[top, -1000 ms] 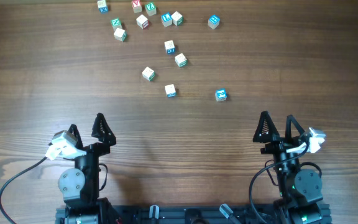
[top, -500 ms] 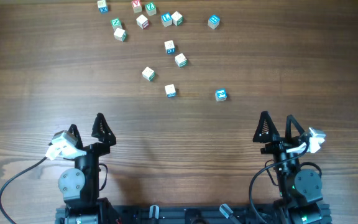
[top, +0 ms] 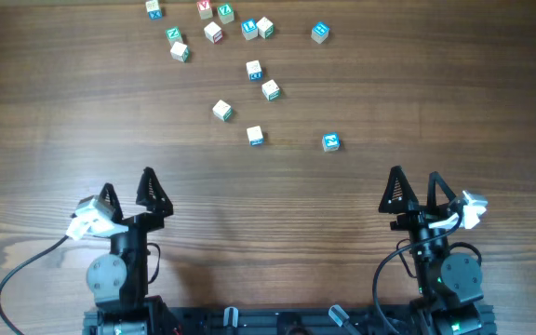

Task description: Form a tower

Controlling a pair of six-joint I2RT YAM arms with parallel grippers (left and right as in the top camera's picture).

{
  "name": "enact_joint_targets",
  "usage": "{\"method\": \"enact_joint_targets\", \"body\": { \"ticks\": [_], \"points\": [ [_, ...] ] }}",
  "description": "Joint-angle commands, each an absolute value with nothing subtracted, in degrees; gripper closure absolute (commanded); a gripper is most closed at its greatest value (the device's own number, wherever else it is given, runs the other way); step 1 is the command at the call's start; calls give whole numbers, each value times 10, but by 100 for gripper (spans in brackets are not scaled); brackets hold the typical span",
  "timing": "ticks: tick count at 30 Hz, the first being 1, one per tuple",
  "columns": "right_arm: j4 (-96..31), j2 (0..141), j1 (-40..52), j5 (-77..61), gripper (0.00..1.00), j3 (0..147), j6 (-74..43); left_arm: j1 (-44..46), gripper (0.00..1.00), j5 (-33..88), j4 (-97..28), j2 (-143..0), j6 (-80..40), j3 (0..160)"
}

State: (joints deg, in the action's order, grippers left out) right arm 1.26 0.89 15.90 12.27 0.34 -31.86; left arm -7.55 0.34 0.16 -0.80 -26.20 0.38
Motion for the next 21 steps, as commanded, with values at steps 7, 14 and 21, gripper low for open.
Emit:
{"method": "enact_joint_targets", "body": {
  "ticks": [7,14,21],
  "points": [
    [15,4,157,129,0,3,-317,-73,0,65,41,-11,-249,113],
    [15,4,157,129,0,3,-317,-72,0,64,-179,-180,-215,439],
    [15,4,157,129,0,3,-317,-72,0,67,-492,-569,-156,855]
  ]
}}
